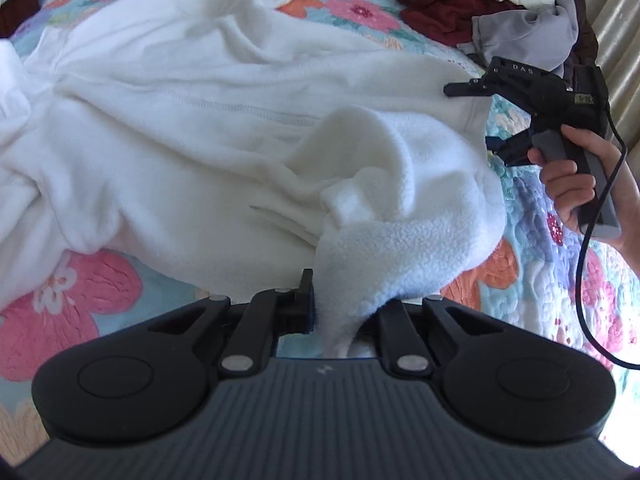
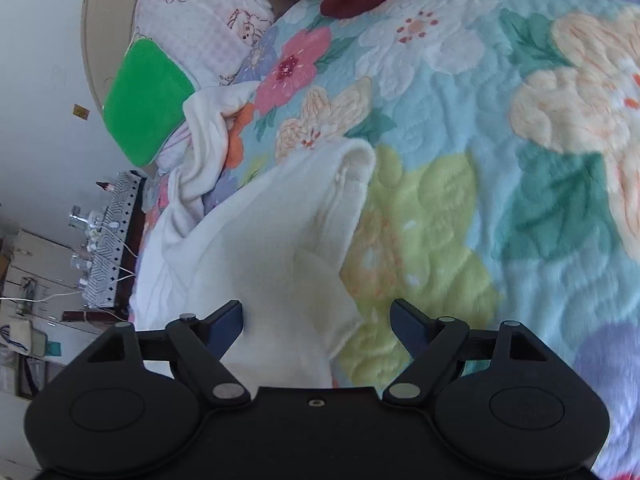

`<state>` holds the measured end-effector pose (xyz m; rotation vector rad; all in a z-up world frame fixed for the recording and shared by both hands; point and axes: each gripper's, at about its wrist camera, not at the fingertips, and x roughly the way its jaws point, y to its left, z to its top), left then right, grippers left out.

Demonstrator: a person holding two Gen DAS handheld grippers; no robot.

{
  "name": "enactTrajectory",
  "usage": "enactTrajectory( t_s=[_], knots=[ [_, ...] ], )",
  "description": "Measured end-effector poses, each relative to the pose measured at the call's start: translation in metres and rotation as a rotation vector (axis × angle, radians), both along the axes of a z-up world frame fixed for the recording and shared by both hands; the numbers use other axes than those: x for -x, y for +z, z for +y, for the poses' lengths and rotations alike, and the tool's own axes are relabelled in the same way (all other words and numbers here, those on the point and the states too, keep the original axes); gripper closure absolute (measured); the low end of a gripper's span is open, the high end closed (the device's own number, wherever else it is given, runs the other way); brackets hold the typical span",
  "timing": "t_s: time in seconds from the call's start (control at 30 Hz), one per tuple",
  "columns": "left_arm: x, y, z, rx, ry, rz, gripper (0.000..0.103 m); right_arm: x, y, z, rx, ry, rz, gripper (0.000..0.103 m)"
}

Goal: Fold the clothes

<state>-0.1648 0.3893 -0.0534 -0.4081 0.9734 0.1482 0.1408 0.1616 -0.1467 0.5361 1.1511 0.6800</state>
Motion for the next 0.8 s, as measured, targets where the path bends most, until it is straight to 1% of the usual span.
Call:
enactTrajectory(
  t_s=[0.07, 0.1, 0.13, 0.17, 0.2, 0.27, 0.33, 0.43, 0.47, 0.53, 0.6, 0.63, 0.67, 0.7, 0.73, 0.77, 0.8],
  knots=[
    [0.001, -0.002, 0.004, 0.023, 0.004, -0.003, 0.093, -0.014, 0.003, 0.013, 0.045, 0.030, -0.035, 0.018],
    [0.001, -0.001, 0.005, 0.026, 0.003, -0.005, 0.093, -0.019, 0.005, 0.020, 0.078, 0.043, -0.068, 0.018],
    [0.001, 0.000, 0.005, 0.030, 0.002, -0.006, 0.093, -0.022, 0.009, 0.027, 0.113, 0.047, -0.102, 0.031],
    [-0.002, -0.001, 0.005, 0.047, -0.003, -0.004, 0.093, -0.024, 0.013, 0.035, 0.163, 0.061, -0.143, 0.074],
    [-0.006, -0.001, 0.005, 0.081, 0.000, 0.002, 0.094, -0.020, 0.021, 0.049, 0.263, 0.105, -0.210, 0.098],
    [-0.014, -0.001, 0.006, 0.198, 0.004, 0.004, 0.094, -0.011, 0.038, 0.076, 0.456, 0.191, -0.349, 0.097],
    [-0.018, 0.002, 0.003, 0.309, -0.016, -0.020, 0.094, 0.009, 0.062, 0.092, 0.579, 0.239, -0.530, 0.098],
    [-0.017, 0.012, -0.016, 0.267, -0.061, -0.011, 0.094, 0.025, 0.108, 0.080, 0.590, 0.177, -0.707, 0.099],
    [-0.015, 0.016, -0.019, 0.274, -0.064, -0.008, 0.094, 0.029, 0.121, 0.075, 0.599, 0.153, -0.760, 0.100],
    [-0.011, 0.026, -0.025, 0.304, -0.077, -0.024, 0.094, 0.027, 0.138, 0.061, 0.651, 0.085, -0.830, 0.100],
    [-0.011, 0.038, -0.038, 0.286, -0.123, -0.044, 0.094, 0.026, 0.155, 0.047, 0.703, 0.015, -0.899, 0.099],
    [-0.015, 0.040, -0.047, 0.254, -0.148, -0.040, 0.094, 0.022, 0.161, 0.039, 0.720, -0.011, -0.910, 0.099],
    [-0.022, 0.037, -0.055, 0.225, -0.165, -0.022, 0.093, 0.006, 0.155, 0.029, 0.711, -0.006, -0.848, 0.099],
    [-0.033, 0.026, -0.061, 0.219, -0.181, 0.019, 0.092, -0.009, 0.144, 0.021, 0.707, 0.003, -0.802, 0.098],
    [-0.043, 0.014, -0.068, 0.216, -0.197, 0.065, 0.091, -0.022, 0.132, 0.014, 0.709, 0.006, -0.756, 0.090],
    [-0.055, -0.006, -0.074, 0.237, -0.207, 0.137, 0.091, -0.028, 0.120, 0.010, 0.735, -0.011, -0.709, 0.090],
    [-0.061, -0.019, -0.078, 0.240, -0.217, 0.176, 0.091, -0.035, 0.108, 0.006, 0.761, -0.028, -0.662, 0.086]
  ],
)
